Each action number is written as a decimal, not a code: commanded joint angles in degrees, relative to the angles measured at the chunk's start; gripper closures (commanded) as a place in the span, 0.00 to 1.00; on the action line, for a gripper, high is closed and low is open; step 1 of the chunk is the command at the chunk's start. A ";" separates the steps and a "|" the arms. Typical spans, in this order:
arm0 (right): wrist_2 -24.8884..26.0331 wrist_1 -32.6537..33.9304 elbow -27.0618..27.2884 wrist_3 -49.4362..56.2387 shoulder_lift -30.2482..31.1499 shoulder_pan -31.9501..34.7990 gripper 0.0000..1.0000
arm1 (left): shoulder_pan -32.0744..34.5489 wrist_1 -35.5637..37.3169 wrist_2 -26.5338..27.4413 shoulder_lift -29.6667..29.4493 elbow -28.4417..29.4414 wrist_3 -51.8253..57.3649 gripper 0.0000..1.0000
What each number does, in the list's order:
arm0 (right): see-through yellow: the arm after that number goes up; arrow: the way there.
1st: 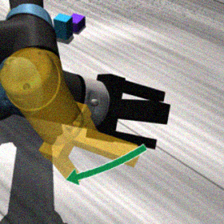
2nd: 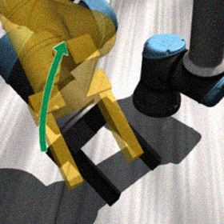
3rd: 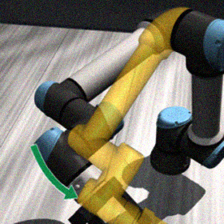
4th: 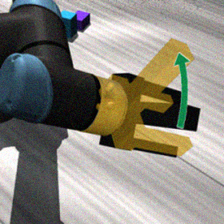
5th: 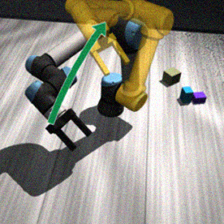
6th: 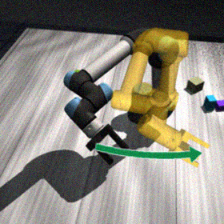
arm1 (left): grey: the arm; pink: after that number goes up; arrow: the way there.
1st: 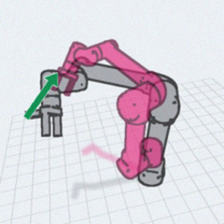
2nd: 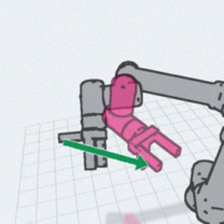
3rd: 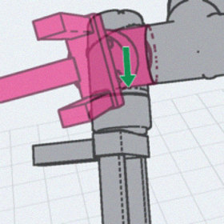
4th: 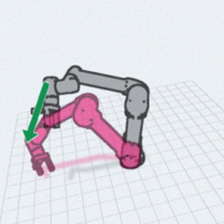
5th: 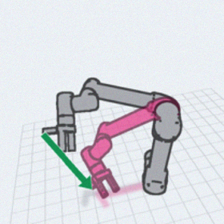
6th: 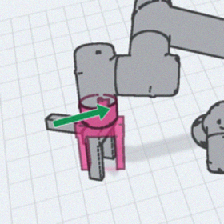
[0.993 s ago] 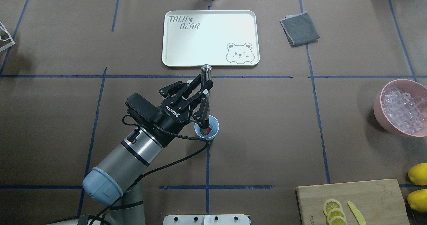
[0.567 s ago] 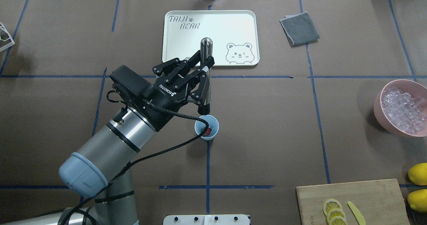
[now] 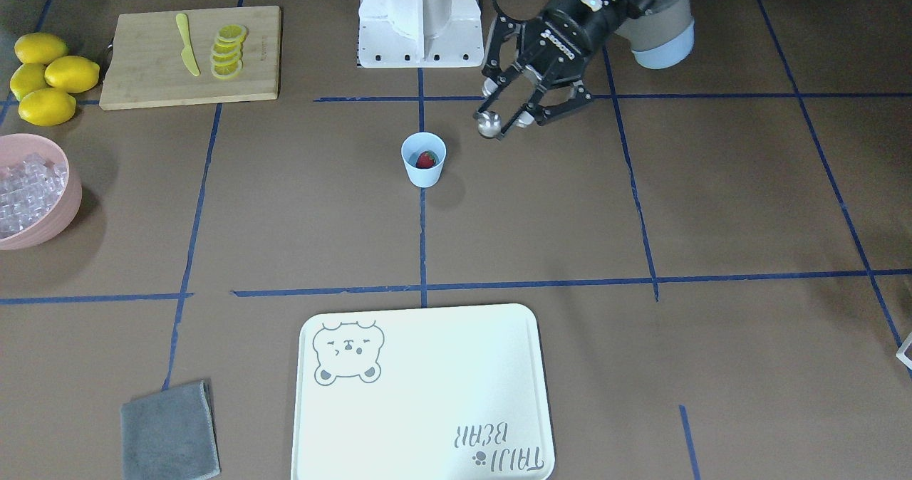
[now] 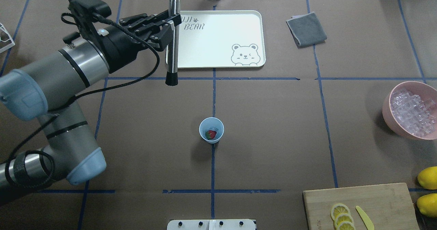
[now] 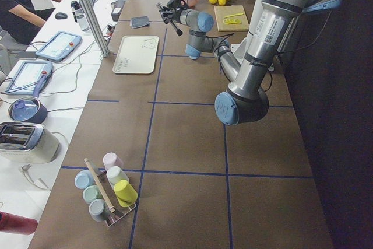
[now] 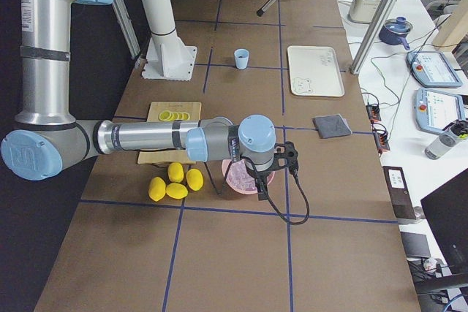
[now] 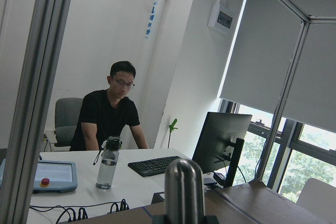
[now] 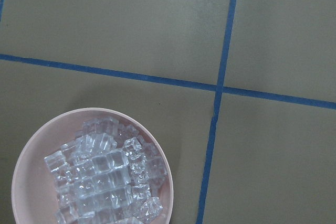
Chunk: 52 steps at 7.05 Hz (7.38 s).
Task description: Mash ice and strawberries in cup
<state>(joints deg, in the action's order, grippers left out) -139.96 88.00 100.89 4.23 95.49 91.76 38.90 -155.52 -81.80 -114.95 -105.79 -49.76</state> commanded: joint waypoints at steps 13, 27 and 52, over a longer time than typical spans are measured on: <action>2.65 0.16 1.42 -0.01 0.67 0.00 0.01 | 25.70 31.06 -39.68 26.62 14.54 10.15 1.00; 3.11 -0.02 1.24 0.08 0.05 -0.09 0.01 | 23.16 31.15 -34.30 27.15 20.54 15.04 0.00; 1.79 -0.37 -3.42 -0.10 -0.74 -0.44 0.01 | 51.89 70.53 -52.50 29.17 9.99 60.04 0.00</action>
<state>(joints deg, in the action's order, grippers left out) -138.16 87.63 97.47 4.10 94.75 91.32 90.78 -84.91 -134.30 -85.84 -95.80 10.16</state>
